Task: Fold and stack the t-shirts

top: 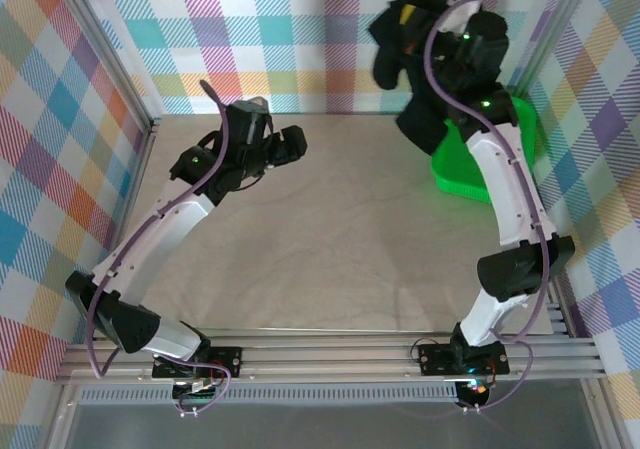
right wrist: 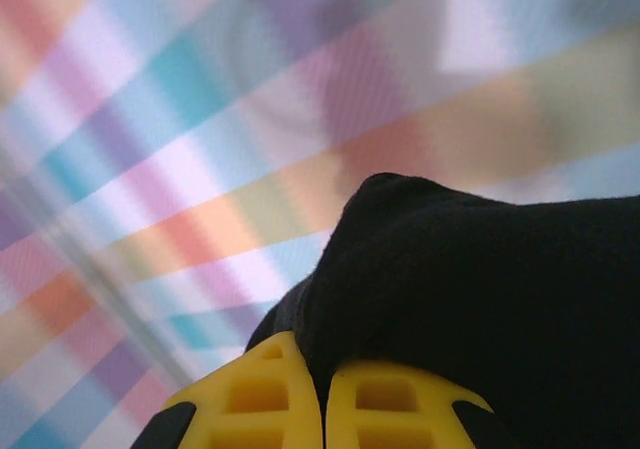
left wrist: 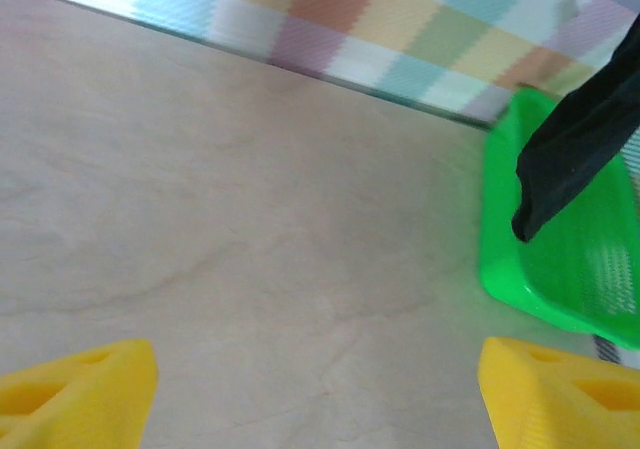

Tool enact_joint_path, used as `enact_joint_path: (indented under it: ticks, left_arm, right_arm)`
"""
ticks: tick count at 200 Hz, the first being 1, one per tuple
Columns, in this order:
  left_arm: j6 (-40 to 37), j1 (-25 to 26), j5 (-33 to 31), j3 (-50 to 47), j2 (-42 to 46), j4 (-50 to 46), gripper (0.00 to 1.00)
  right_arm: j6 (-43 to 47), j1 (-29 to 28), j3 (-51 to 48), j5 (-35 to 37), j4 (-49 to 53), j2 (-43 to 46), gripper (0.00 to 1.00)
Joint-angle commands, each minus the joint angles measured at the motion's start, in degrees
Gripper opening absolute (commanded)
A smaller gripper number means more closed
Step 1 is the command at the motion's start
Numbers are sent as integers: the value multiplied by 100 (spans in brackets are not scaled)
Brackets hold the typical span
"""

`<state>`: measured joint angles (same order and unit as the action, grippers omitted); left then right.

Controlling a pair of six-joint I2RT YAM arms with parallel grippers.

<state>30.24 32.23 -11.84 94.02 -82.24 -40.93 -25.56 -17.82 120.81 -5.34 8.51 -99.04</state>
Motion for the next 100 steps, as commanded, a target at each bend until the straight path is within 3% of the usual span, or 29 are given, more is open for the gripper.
enact_joint_path:
  ticks: [1, 30, 53, 74, 100]
  left_arm:
    - [62, 7, -1278, 112, 568, -447, 85]
    - [464, 12, -2975, 75, 1146, -1000, 84]
    - [348, 12, -3750, -23, 1566, -1078, 84]
    - [228, -19, -3817, -93, 1736, -1269, 85]
    - [435, -100, -3132, -275, 1786, -1617, 84]
  right_arm:
    - [888, -728, 702, -343, 251, 30, 0]
    - [860, -1696, 496, -286, 778, -275, 0]
    - [836, -2425, -438, -197, 1001, -480, 0]
    - [322, -2628, -1846, -208, 528, -416, 0]
    - [-275, -2389, -3274, -45, -99, -17, 0]
